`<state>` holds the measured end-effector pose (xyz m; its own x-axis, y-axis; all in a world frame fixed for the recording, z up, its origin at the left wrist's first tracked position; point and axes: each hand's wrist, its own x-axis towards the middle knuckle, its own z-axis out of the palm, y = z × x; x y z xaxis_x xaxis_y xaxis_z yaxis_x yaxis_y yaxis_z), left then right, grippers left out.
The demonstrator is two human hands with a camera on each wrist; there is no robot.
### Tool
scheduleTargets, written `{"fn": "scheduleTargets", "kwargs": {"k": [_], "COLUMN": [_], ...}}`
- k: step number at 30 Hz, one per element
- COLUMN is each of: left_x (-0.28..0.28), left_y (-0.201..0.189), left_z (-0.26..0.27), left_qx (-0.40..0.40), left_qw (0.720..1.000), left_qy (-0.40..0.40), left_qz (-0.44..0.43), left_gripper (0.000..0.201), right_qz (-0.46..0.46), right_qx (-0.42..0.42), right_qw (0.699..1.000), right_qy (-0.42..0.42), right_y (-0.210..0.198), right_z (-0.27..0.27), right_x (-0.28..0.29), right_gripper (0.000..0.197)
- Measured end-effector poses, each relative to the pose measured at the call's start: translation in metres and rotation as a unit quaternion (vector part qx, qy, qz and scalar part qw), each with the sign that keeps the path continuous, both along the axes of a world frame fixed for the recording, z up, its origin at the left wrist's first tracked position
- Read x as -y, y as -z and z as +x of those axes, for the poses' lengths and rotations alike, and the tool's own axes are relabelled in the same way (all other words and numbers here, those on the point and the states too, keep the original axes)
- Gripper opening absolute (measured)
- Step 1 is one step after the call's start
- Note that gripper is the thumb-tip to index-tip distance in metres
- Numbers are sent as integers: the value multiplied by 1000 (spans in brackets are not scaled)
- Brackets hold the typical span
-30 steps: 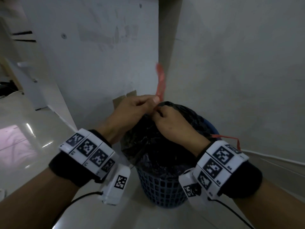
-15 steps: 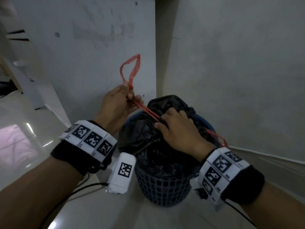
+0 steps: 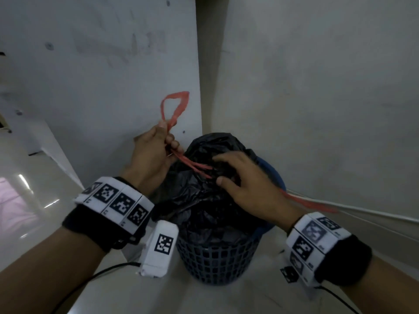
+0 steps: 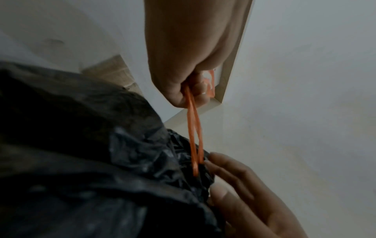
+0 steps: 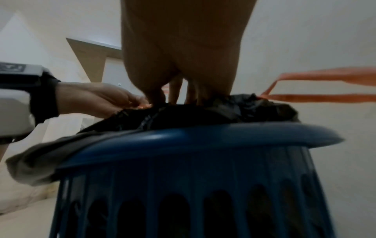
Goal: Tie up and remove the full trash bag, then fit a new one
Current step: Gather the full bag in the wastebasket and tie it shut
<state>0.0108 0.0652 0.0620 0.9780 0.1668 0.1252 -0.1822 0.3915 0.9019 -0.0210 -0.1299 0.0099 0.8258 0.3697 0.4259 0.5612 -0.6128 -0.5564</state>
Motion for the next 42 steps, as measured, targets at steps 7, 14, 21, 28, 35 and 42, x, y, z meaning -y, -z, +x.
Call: {"fn": "scheduleTargets", "kwargs": {"k": [7, 14, 21, 28, 35, 42], "left_x": [42, 82, 102, 112, 116, 100], "left_y": [-12, -4, 0, 13, 4, 3], "left_z": [-3, -18, -12, -13, -36, -39], "left_qx": [16, 44, 61, 54, 46, 18], "left_qw": [996, 981, 976, 930, 856, 879], "left_qy": [91, 112, 51, 111, 283, 282], "left_qz": [-5, 153, 205, 345, 430, 384], "left_gripper": [19, 21, 23, 15, 37, 40], "right_qz": [-11, -127, -93, 81, 244, 301], "right_qx": [21, -219, -219, -277, -240, -237], "right_qw": [984, 960, 964, 957, 940, 923], "right_qy": [178, 117, 119, 40, -11, 38], "right_y": [-8, 2, 1, -33, -72, -68], "right_z": [0, -19, -31, -41, -42, -34], "right_x": [58, 93, 100, 98, 79, 67], "right_gripper": [32, 63, 54, 11, 12, 35]}}
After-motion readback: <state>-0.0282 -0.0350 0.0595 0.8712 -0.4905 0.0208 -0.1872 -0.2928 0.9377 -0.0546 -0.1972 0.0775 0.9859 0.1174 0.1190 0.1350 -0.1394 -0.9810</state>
